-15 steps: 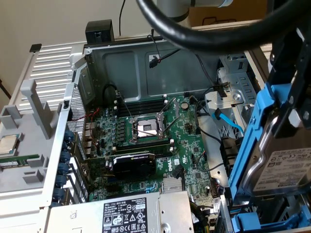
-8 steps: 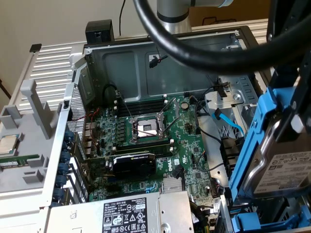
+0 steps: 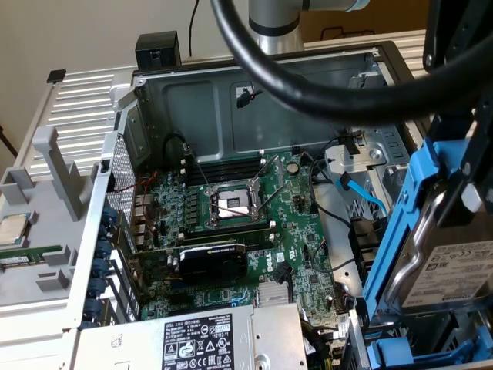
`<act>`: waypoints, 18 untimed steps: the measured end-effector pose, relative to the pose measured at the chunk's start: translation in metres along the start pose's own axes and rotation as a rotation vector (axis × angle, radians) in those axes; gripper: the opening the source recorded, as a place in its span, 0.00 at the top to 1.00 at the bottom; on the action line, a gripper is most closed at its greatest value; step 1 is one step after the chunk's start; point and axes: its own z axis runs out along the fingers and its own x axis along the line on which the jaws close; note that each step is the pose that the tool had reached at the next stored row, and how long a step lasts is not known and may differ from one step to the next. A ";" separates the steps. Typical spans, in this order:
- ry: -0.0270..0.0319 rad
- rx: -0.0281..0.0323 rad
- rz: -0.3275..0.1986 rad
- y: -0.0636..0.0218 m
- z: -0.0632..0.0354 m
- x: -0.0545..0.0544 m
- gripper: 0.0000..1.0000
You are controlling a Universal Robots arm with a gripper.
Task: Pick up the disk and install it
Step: 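Insert the disk into the insertion slot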
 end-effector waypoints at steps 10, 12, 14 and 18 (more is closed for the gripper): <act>-0.0116 -0.0091 -0.018 -0.0043 -0.0002 0.001 0.64; -0.0129 -0.0151 -0.017 -0.0047 0.0000 0.002 0.64; -0.0137 -0.0196 -0.016 -0.0047 0.0008 0.002 0.64; -0.0186 -0.0253 -0.016 -0.0054 0.0023 0.005 0.64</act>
